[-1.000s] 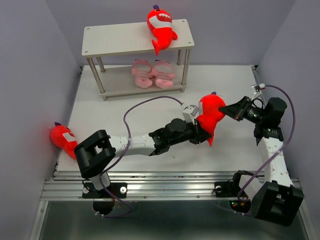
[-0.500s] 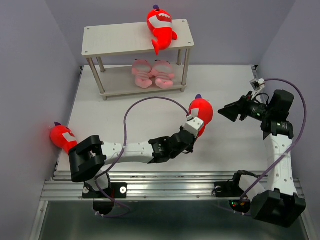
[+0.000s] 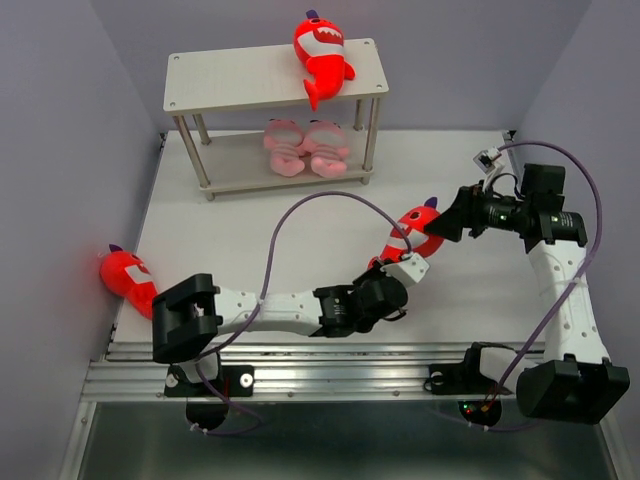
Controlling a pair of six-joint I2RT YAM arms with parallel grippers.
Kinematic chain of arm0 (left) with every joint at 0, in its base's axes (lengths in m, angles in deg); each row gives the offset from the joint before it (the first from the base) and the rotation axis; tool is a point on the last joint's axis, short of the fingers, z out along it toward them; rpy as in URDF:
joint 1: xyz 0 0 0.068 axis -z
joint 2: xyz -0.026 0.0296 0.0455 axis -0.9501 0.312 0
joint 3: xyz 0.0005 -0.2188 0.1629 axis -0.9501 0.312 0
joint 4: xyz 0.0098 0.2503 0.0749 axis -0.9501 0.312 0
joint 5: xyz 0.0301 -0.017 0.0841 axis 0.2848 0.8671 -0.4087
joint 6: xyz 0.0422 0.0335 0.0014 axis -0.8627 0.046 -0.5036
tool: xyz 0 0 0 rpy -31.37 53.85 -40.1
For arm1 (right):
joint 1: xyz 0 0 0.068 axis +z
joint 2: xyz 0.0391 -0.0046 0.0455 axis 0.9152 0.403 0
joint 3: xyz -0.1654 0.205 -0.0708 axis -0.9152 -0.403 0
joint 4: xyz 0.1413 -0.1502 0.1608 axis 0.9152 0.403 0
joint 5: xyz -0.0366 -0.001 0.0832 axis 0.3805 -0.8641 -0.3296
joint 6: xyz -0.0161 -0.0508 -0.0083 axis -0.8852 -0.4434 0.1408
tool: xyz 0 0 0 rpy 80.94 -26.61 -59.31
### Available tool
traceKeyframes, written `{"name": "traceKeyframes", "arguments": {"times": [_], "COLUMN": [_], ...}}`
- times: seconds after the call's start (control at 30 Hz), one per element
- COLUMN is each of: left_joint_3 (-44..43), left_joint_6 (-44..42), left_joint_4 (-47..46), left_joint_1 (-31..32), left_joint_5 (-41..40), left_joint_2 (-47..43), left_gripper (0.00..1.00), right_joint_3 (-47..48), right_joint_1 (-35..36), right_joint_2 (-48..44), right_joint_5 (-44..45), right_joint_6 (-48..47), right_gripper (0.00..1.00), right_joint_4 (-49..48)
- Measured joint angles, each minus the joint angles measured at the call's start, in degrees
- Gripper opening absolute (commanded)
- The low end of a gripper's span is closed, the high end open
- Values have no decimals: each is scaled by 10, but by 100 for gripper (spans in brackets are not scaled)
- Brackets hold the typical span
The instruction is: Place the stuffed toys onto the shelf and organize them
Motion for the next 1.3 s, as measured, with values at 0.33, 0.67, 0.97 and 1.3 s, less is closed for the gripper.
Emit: {"name": "traceKeyframes", "arguments": {"times": [0.33,0.67,0.97,1.3], "left_joint_3": [-75,-97,-52,178], "left_joint_6": [-31,-24,90,251], "left_joint_4": [30,54,27,-148], "left_joint_1": [15,21,12,-102], "left_joint_5": [-61,-70,69,331], "left_joint_2": [96,106,63,-218], "left_gripper": [0,0,66,90], "right_joint_3": [10,-26,-40,-43], "right_joint_1": [77,96,97,99], "right_joint_2": [-8,5,7,7], "right_joint_5": [98,165,164,106], "right_joint_6": [70,87,44,-55], "right_gripper": [97,28,1,1], "right_joint_4": [-12,-46,-53,-56]}}
